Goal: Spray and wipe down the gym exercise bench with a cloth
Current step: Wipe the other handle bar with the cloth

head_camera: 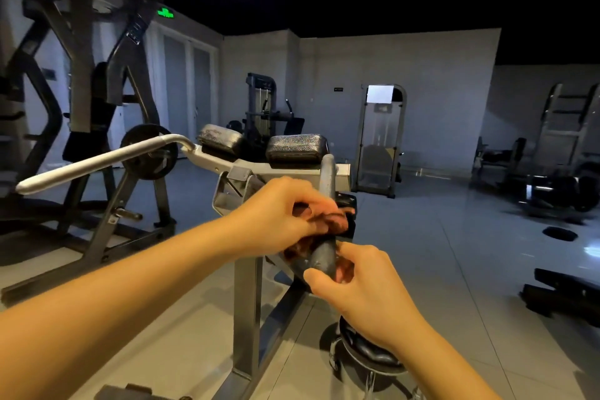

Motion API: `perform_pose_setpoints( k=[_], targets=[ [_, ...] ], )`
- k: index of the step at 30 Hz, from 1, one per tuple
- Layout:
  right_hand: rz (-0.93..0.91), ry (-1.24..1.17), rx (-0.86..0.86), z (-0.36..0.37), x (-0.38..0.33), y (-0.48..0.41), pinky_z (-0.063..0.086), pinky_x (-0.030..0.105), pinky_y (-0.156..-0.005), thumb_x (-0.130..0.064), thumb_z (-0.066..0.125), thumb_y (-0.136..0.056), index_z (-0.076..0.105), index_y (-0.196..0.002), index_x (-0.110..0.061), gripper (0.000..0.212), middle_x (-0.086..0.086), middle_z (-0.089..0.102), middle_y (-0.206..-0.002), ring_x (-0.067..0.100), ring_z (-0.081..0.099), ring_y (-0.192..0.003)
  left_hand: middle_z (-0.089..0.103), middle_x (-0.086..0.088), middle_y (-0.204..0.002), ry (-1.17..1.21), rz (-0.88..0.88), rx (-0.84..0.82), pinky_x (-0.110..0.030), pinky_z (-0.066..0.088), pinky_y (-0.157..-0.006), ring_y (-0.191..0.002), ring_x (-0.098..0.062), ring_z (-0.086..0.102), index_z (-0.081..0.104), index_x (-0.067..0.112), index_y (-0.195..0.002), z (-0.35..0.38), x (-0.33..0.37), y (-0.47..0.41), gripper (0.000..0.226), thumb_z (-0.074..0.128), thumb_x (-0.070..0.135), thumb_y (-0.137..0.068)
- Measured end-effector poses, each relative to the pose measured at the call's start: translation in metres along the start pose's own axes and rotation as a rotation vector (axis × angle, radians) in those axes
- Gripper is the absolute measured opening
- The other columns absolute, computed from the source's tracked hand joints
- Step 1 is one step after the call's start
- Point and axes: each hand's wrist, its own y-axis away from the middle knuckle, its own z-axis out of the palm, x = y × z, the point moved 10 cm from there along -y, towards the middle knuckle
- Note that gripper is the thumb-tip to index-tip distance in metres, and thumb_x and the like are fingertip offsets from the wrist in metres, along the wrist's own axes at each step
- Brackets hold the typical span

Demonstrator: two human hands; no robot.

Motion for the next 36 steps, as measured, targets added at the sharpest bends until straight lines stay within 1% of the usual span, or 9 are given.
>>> perform_pose_setpoints(
  k=[4, 10, 14, 17, 22, 26, 31, 34, 36],
  targets=[
    [-0.030, -0.005, 0.003, 0.000, -0.004, -0.001, 0.045, 0.019, -0.055, -0.046, 0.072, -0.085, 0.066, -0.081, -0.029, 0.019, -0.010, 0.063, -0.068, 0.005, 0.057, -0.063, 0.064, 0.019, -0.091, -0.084, -0.004, 0.017, -0.018, 0.049, -0.075, -0.090, -0.003, 0.062, 0.076, 0.038, -0.114, -0.005, 0.006, 0.009, 0.020, 0.071, 0.035, -0.095],
    [-0.032, 0.020, -0.029, 0.004, 0.000, -0.003, 0.043, 0.014, -0.055, -0.050, 0.071, -0.087, 0.064, -0.084, -0.031, 0.020, -0.013, 0.054, -0.061, 0.001, 0.053, -0.060, 0.074, 0.004, -0.093, -0.330, -0.071, 0.020, -0.029, 0.054, -0.073, -0.082, -0.012, 0.067, 0.078, 0.022, -0.096, -0.007, -0.055, -0.120, 0.012, 0.067, 0.022, -0.098],
    [-0.005, 0.025, -0.019, 0.003, 0.005, -0.006, 0.044, 0.014, -0.057, -0.053, 0.071, -0.087, 0.066, -0.092, -0.034, 0.020, -0.012, 0.055, -0.064, 0.004, 0.056, -0.063, 0.076, -0.007, -0.100, -0.376, -0.161, 0.121, -0.028, 0.054, -0.074, -0.089, -0.023, 0.069, 0.079, 0.014, -0.109, -0.014, -0.084, -0.161, 0.017, 0.068, 0.020, -0.097],
    [0.002, 0.010, -0.020, 0.003, 0.008, -0.002, 0.044, 0.013, -0.057, -0.050, 0.071, -0.087, 0.066, -0.091, -0.032, 0.019, -0.012, 0.053, -0.063, 0.001, 0.055, -0.061, 0.075, 0.002, -0.102, -0.222, -0.124, 0.157, -0.027, 0.055, -0.083, -0.089, -0.011, 0.066, 0.079, 0.020, -0.114, -0.016, -0.078, -0.136, 0.020, 0.072, 0.024, -0.095],
    [-0.013, -0.016, -0.015, 0.001, 0.006, 0.001, 0.044, 0.017, -0.055, -0.048, 0.072, -0.086, 0.067, -0.086, -0.026, 0.022, -0.008, 0.055, -0.063, 0.002, 0.053, -0.061, 0.070, 0.025, -0.097, -0.002, -0.018, 0.034, -0.014, 0.051, -0.078, -0.096, 0.003, 0.065, 0.079, 0.028, -0.110, -0.003, -0.020, -0.039, 0.017, 0.074, 0.028, -0.093],
    [-0.036, -0.020, -0.005, -0.001, 0.005, 0.000, 0.052, 0.023, -0.061, -0.052, 0.071, -0.084, 0.068, -0.085, -0.029, 0.024, -0.009, 0.066, -0.073, 0.007, 0.060, -0.069, 0.065, 0.014, -0.096, 0.003, 0.018, -0.066, -0.023, 0.054, -0.080, -0.092, -0.009, 0.064, 0.076, 0.036, -0.116, 0.004, 0.008, 0.011, 0.023, 0.072, 0.036, -0.093],
    [-0.049, -0.009, -0.031, 0.004, 0.002, -0.001, 0.043, 0.016, -0.055, -0.048, 0.071, -0.087, 0.061, -0.078, -0.030, 0.022, -0.018, 0.054, -0.060, 0.002, 0.051, -0.059, 0.075, 0.008, -0.096, -0.054, -0.121, 0.146, -0.029, 0.059, -0.076, -0.086, -0.007, 0.069, 0.080, 0.028, -0.104, -0.010, -0.040, -0.057, 0.014, 0.071, 0.034, -0.095],
    [-0.045, -0.031, -0.019, 0.001, 0.001, -0.003, 0.042, 0.012, -0.055, -0.045, 0.072, -0.088, 0.059, -0.075, -0.032, 0.023, -0.020, 0.054, -0.059, 0.000, 0.052, -0.059, 0.077, 0.003, -0.100, -0.020, -0.259, 0.263, -0.023, 0.058, -0.079, -0.090, -0.009, 0.069, 0.080, 0.024, -0.110, -0.016, -0.082, -0.101, 0.017, 0.070, 0.027, -0.097],
    [-0.043, -0.051, -0.013, -0.002, 0.001, -0.004, 0.041, 0.011, -0.055, -0.043, 0.073, -0.088, 0.060, -0.075, -0.031, 0.022, -0.020, 0.054, -0.057, 0.000, 0.052, -0.057, 0.077, 0.002, -0.099, 0.001, -0.291, 0.309, -0.026, 0.058, -0.082, -0.092, -0.013, 0.070, 0.079, 0.023, -0.112, -0.015, -0.091, -0.108, 0.019, 0.070, 0.027, -0.096]
  ],
)
